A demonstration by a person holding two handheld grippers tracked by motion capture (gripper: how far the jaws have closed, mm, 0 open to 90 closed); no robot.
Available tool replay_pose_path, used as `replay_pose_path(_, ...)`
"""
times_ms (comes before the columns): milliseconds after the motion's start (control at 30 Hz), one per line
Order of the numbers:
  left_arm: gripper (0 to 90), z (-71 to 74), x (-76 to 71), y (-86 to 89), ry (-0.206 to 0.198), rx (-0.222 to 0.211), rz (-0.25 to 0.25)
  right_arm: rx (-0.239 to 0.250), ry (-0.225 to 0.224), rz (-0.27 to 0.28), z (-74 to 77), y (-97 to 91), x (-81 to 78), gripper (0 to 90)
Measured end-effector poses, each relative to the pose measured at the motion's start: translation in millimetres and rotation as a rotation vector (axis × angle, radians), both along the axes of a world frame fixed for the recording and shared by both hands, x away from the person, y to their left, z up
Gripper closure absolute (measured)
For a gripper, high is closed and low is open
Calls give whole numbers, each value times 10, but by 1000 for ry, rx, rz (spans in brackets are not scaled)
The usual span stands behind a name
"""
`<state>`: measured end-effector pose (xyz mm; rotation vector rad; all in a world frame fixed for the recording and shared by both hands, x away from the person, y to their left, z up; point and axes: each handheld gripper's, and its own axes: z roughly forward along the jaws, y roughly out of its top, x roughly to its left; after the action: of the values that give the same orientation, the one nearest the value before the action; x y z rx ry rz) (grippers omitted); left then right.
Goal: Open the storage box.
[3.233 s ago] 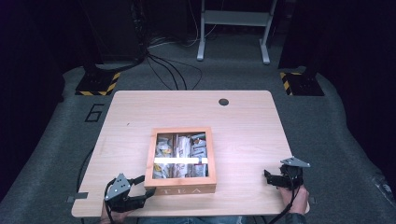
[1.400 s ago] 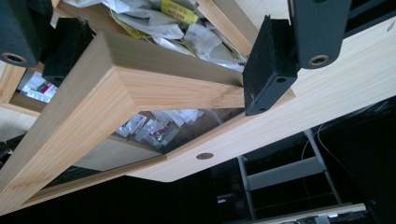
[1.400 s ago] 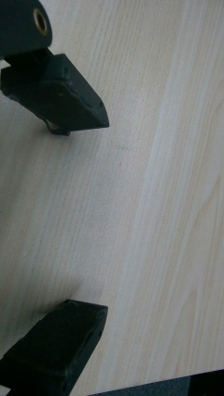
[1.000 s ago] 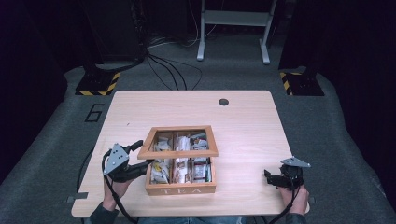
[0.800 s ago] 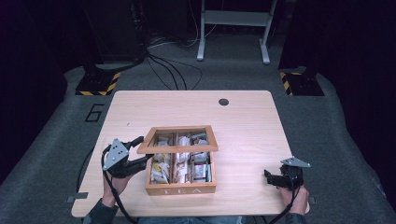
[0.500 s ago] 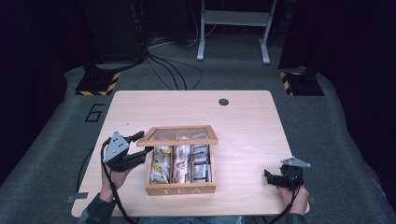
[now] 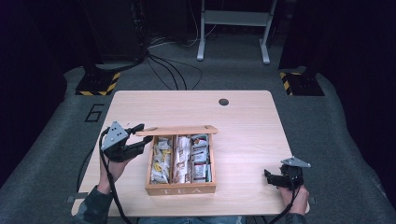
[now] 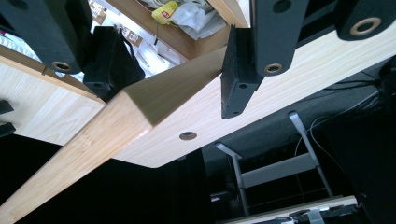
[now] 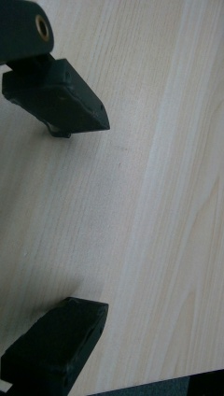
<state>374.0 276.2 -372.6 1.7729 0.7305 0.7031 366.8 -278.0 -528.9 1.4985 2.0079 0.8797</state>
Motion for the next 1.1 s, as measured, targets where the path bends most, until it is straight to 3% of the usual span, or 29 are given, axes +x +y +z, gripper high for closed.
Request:
replay_pose_path(333,537,109,159,34,13,7,-3,1,-1,0,0,-1,2,104)
replay_pose_path(600,569,165,303,58,10,-11,0,1,-1,-1,0,0,0,105)
replay_pose_path(1100,618,237,462,93,12,12,-10,1,-2,0,-1,-1,1,105)
